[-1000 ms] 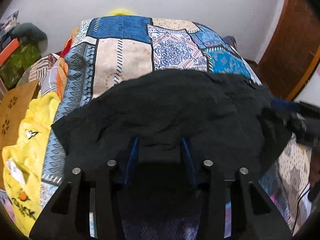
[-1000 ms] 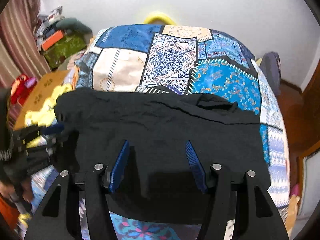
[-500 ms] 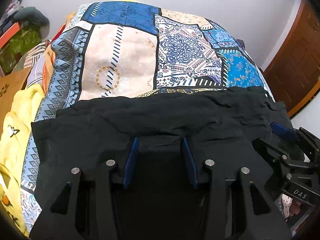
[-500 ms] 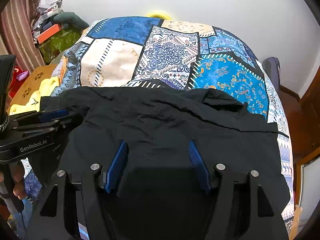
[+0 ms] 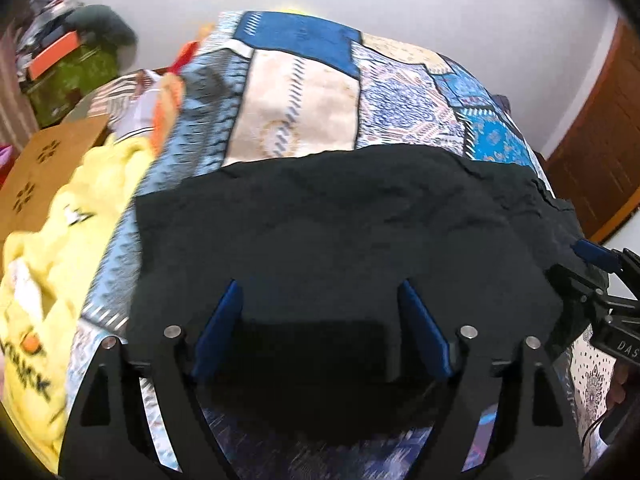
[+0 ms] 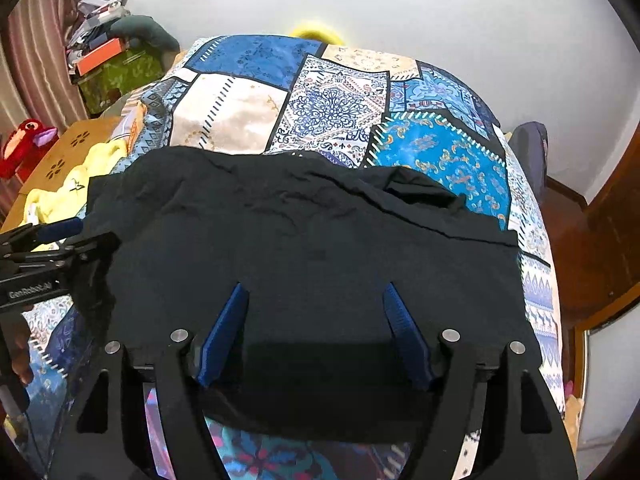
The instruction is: Fold large clothes
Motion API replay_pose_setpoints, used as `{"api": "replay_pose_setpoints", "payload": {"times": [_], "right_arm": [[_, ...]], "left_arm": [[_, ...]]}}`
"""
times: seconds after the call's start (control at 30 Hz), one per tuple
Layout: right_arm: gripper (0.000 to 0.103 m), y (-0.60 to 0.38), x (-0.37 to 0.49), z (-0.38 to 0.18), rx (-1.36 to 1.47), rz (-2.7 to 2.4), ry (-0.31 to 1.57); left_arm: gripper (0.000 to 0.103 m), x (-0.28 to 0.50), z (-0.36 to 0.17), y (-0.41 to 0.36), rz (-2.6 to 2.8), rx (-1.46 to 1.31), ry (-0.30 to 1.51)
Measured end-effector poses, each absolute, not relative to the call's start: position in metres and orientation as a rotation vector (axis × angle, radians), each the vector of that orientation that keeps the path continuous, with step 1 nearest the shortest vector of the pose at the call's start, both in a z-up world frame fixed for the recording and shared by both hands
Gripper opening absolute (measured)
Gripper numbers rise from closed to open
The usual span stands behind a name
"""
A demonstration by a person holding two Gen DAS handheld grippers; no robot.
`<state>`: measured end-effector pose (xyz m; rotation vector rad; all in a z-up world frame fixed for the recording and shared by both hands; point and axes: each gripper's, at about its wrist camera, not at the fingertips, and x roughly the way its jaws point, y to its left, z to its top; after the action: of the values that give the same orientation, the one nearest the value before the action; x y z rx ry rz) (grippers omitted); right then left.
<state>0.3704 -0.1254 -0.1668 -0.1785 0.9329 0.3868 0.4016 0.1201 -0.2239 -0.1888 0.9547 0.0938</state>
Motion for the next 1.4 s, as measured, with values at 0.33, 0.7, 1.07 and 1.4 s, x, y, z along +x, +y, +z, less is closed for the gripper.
{"api": "replay_pose_setpoints", "payload": {"times": [0.33, 0.7, 1.07, 1.4], "right_arm": [[0.069, -0.120, 0.349, -0.150, -0.203, 0.406, 0.928], [0.079, -0.112, 0.358, -0.179, -0.257, 0.388, 0.961], [0.085, -0.117, 0.358, -0.186, -0.227, 0.417, 0.949], [0.090, -0.122, 0.363, -0.192, -0.191, 0.432, 0.965]], "left_arm": [[0.081, 0.346, -0.203, 0.153, 0.153, -0.274, 0.900], [0.082, 0.306, -0.267, 0.207, 0.055, -0.878, 0.940], [0.092, 0.331, -0.323, 0.207, -0.020, -1.208, 0.888], [0.103, 0.364, -0.326, 0.213, 0.134, -1.227, 0.776]]}}
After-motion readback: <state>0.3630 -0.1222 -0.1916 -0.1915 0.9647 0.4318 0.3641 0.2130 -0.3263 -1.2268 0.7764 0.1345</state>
